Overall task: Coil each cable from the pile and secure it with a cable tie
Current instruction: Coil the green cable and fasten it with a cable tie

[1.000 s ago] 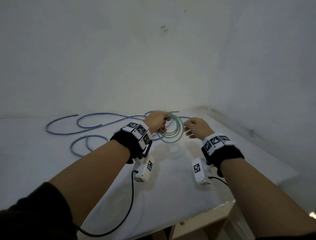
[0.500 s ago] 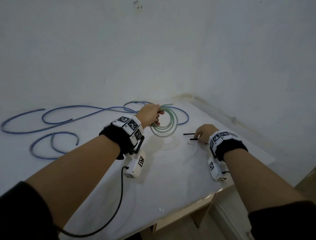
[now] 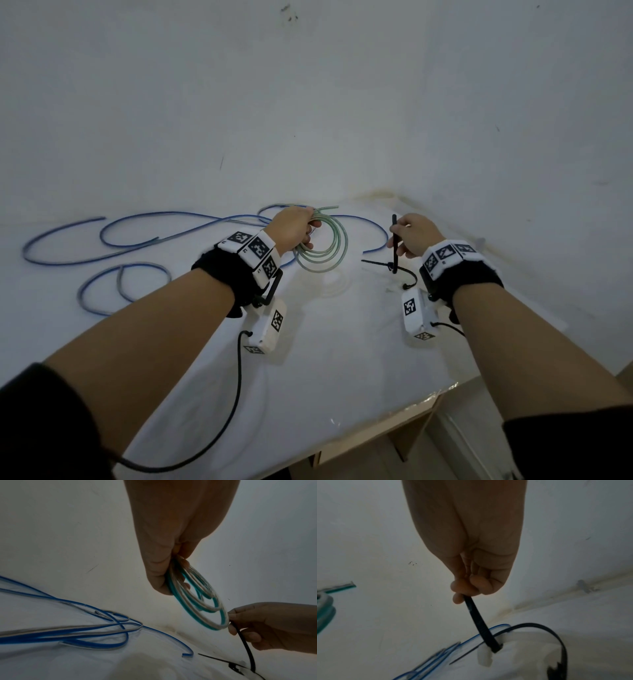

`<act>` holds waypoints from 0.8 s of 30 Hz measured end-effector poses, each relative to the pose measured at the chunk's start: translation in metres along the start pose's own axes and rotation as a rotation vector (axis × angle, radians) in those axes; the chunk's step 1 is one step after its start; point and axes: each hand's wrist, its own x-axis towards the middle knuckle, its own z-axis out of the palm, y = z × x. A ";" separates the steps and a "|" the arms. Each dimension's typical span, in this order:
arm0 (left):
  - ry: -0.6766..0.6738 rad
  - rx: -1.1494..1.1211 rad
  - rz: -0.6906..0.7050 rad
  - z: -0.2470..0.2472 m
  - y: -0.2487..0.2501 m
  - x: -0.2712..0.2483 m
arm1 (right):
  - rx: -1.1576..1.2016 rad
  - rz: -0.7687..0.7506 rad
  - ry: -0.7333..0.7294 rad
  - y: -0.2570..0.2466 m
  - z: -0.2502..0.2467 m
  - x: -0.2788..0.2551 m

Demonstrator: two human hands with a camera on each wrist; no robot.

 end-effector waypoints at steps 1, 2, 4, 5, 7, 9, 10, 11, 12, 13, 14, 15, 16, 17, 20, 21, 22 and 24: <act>0.002 -0.002 0.007 -0.003 0.000 -0.001 | 0.039 0.007 0.004 -0.004 0.002 -0.001; 0.006 -0.006 0.013 -0.006 0.000 -0.002 | 0.076 0.015 0.012 -0.007 0.005 -0.002; 0.012 -0.007 0.013 -0.013 0.000 -0.004 | 0.127 0.052 0.037 -0.013 0.010 -0.003; 0.014 -0.008 0.009 -0.018 0.000 -0.005 | 0.146 0.083 0.047 -0.016 0.012 -0.003; 0.019 -0.014 0.006 -0.024 0.000 -0.007 | 0.134 0.177 0.029 -0.021 0.013 -0.002; 0.035 -0.005 0.012 -0.031 -0.001 -0.010 | 0.104 0.258 0.004 -0.023 0.015 -0.002; 0.040 0.001 0.015 -0.034 -0.001 -0.011 | 0.122 0.290 0.002 -0.023 0.016 -0.002; 0.040 0.002 0.016 -0.036 -0.001 -0.012 | 0.173 0.322 0.002 -0.023 0.016 -0.003; 0.039 0.003 0.013 -0.038 -0.001 -0.014 | 0.234 0.350 0.006 -0.022 0.018 -0.003; 0.039 0.002 0.010 -0.041 -0.001 -0.015 | 0.296 0.370 0.008 -0.022 0.020 -0.003; 0.037 0.001 0.008 -0.042 -0.001 -0.016 | 0.353 0.385 0.008 -0.022 0.022 -0.004; 0.034 0.000 0.009 -0.043 -0.001 -0.018 | 0.403 0.391 0.003 -0.022 0.025 -0.004; 0.032 -0.003 0.013 -0.044 -0.001 -0.019 | 0.446 0.389 -0.003 -0.022 0.027 -0.003; 0.031 -0.009 0.017 -0.045 -0.001 -0.020 | 0.488 0.380 -0.010 -0.023 0.030 -0.003; 0.038 -0.016 0.025 -0.049 -0.001 -0.022 | 0.571 0.375 -0.023 -0.024 0.036 -0.005; 0.043 -0.019 0.025 -0.050 -0.001 -0.022 | 0.596 0.387 -0.007 -0.025 0.037 -0.008; 0.049 -0.021 0.024 -0.051 -0.001 -0.023 | 0.616 0.397 0.012 -0.025 0.037 -0.010; 0.056 -0.019 0.025 -0.053 -0.002 -0.023 | 0.638 0.407 0.029 -0.023 0.037 -0.014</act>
